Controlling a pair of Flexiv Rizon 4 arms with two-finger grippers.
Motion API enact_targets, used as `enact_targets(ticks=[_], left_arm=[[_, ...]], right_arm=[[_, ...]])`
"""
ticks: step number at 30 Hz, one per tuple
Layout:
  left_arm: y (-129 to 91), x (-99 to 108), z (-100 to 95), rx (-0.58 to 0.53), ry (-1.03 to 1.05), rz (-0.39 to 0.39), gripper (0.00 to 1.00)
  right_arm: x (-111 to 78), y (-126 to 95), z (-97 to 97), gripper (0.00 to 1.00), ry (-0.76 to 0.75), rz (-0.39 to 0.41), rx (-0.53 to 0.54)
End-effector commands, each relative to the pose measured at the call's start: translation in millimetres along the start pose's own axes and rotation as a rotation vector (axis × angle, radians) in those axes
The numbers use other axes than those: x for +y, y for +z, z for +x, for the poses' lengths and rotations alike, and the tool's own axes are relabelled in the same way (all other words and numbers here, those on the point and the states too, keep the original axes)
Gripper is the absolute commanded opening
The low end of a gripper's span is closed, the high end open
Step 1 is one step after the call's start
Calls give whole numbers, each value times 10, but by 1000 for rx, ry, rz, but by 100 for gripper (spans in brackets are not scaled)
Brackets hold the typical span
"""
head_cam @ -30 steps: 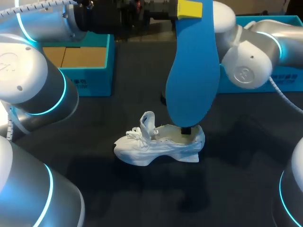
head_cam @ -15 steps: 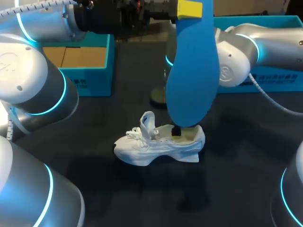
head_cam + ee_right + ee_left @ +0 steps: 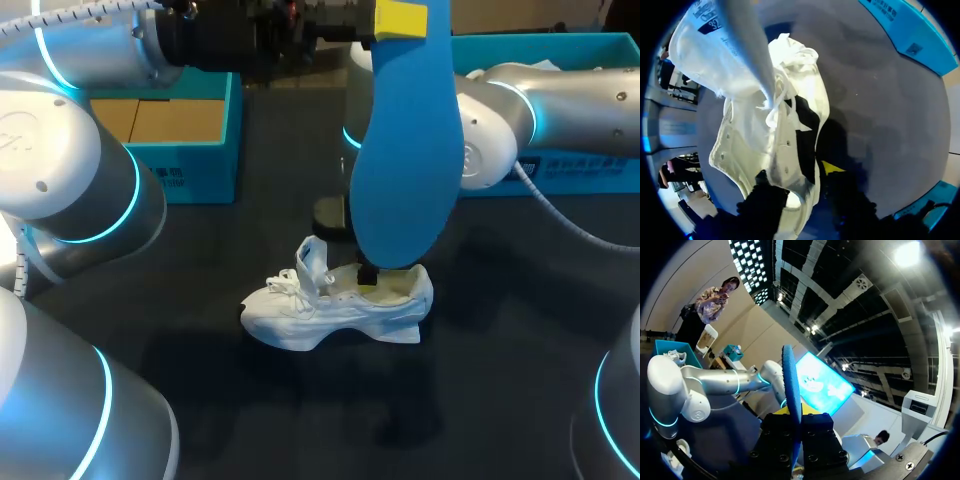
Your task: Take the shoe out of the shoebox, open the shoe tongue, remove and reinsert the insole, then place the shoe into the shoebox
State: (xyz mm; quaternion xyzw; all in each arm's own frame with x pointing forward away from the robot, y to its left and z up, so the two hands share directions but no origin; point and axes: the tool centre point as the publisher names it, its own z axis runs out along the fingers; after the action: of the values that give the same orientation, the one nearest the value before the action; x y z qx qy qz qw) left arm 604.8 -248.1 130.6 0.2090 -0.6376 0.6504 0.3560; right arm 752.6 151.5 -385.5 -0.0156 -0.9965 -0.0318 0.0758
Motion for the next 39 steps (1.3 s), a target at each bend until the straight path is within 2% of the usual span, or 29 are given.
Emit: enact_targets(ticks=[1, 3, 4, 6, 7, 10, 13, 16, 17, 19, 20, 37, 39], left_arm=[[3, 7, -4, 1, 1, 1, 0], [3, 7, -4, 1, 1, 1, 0], [3, 7, -4, 1, 1, 1, 0], [3, 7, -4, 1, 1, 1, 0], [3, 7, -4, 1, 1, 1, 0], [3, 7, -4, 1, 1, 1, 0], [3, 7, -4, 1, 1, 1, 0], [3, 7, -4, 1, 1, 1, 0], [3, 7, -4, 1, 1, 1, 0], [3, 7, -4, 1, 1, 1, 0], [3, 7, -4, 1, 1, 1, 0], [3, 7, -4, 1, 1, 1, 0], [3, 7, -4, 1, 1, 1, 0]], right_arm=[[16, 52, 10, 0, 11, -1, 13], [13, 34, 45, 0, 27, -8, 13], [9, 16, 64, 0, 37, -35, 9], [4, -32, 109, 0, 89, -56, 56], [10, -70, 134, 0, 125, -80, 65], [8, -168, 221, 0, 226, -83, 114], [-43, -248, 311, 0, 347, -135, 150], [-71, -305, 376, 0, 462, -176, 242], [-72, -319, 397, 0, 522, -130, 316], [-65, -370, 422, 0, 575, -109, 373], [-52, -428, 420, 0, 579, -48, 361], [-52, -428, 420, 0, 579, -48, 361], [-57, -431, 432, 0, 663, 12, 355]])
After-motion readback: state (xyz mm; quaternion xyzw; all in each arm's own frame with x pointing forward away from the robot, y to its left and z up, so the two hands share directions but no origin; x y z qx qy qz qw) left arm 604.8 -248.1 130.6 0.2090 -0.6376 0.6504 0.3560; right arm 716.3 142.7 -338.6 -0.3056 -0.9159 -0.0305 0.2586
